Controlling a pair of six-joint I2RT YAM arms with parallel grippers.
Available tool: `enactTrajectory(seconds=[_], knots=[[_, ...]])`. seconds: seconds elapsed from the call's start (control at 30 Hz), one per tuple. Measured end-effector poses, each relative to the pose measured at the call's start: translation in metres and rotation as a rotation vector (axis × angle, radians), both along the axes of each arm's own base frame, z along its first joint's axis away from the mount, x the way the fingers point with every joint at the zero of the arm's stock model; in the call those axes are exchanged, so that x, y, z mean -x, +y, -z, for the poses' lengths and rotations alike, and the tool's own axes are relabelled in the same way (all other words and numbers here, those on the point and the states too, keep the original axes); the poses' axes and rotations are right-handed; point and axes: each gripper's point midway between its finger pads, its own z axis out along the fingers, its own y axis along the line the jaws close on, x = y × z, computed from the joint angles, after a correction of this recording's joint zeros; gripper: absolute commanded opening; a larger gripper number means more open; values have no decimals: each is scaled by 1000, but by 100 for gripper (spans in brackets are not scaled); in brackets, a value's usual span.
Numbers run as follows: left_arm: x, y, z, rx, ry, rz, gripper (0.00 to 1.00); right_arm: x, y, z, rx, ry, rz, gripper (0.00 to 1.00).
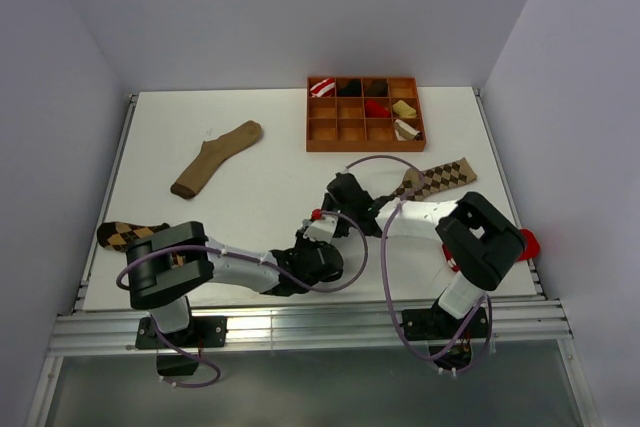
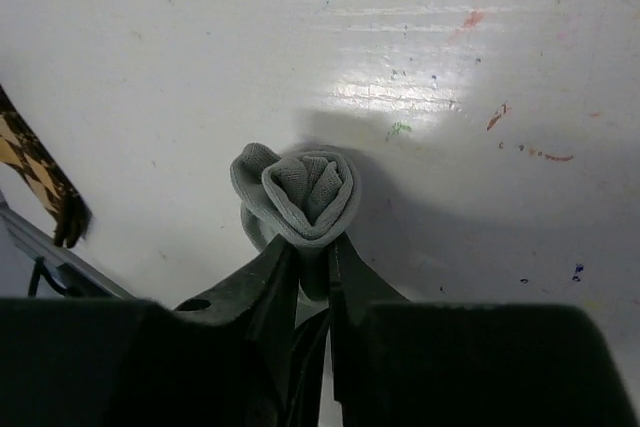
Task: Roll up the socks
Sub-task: Roll the sock at the center of the board.
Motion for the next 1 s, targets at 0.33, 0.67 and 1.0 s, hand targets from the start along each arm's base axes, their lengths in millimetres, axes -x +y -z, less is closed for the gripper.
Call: enactTrajectory(seconds=[0.33, 0.67, 1.0], knots=[[1, 10, -4, 324, 206, 27, 1, 11, -6, -16, -157, -70, 41, 64], [-2, 14, -6, 682, 411, 52, 1, 0, 1, -37, -264, -168, 58, 67], [2, 23, -6, 898, 548, 43, 1, 5, 1, -6, -244, -110, 62, 57]])
